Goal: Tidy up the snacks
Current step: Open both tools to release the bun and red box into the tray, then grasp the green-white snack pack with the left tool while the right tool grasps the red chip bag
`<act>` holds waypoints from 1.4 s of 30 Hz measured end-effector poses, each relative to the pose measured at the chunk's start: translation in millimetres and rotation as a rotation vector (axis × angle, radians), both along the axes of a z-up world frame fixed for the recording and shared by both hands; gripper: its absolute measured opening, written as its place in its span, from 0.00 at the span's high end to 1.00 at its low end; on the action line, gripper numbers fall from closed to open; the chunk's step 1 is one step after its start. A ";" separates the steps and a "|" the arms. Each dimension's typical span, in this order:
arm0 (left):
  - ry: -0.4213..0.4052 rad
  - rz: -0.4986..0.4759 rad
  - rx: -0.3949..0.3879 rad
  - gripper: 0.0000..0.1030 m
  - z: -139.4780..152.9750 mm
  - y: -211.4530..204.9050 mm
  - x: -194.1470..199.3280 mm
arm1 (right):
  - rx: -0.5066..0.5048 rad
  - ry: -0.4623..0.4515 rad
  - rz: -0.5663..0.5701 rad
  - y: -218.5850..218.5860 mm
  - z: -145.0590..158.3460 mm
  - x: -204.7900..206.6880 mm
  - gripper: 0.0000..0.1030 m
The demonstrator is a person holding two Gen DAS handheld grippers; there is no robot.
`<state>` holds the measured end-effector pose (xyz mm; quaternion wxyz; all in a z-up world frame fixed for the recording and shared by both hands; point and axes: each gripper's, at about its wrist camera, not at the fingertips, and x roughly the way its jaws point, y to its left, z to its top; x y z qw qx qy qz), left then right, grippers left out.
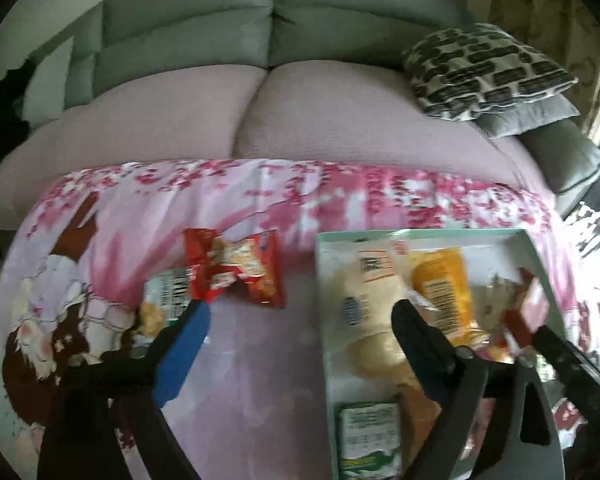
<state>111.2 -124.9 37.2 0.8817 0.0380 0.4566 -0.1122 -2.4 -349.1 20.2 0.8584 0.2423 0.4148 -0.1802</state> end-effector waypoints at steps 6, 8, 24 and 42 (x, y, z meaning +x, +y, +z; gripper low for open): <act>0.005 0.075 0.025 0.04 -12.5 19.8 1.0 | -0.004 0.015 0.001 0.4 -3.7 1.4 0.00; 0.008 0.086 0.033 0.04 -13.9 23.0 0.9 | -0.009 0.016 0.003 1.5 -4.0 1.5 0.00; -0.003 0.115 0.046 0.04 -20.0 44.2 -1.0 | -0.047 0.012 0.023 15.2 5.1 8.0 0.00; -0.015 0.203 -0.014 0.04 -18.4 106.0 8.0 | -0.092 -0.093 0.093 51.8 29.5 20.4 0.00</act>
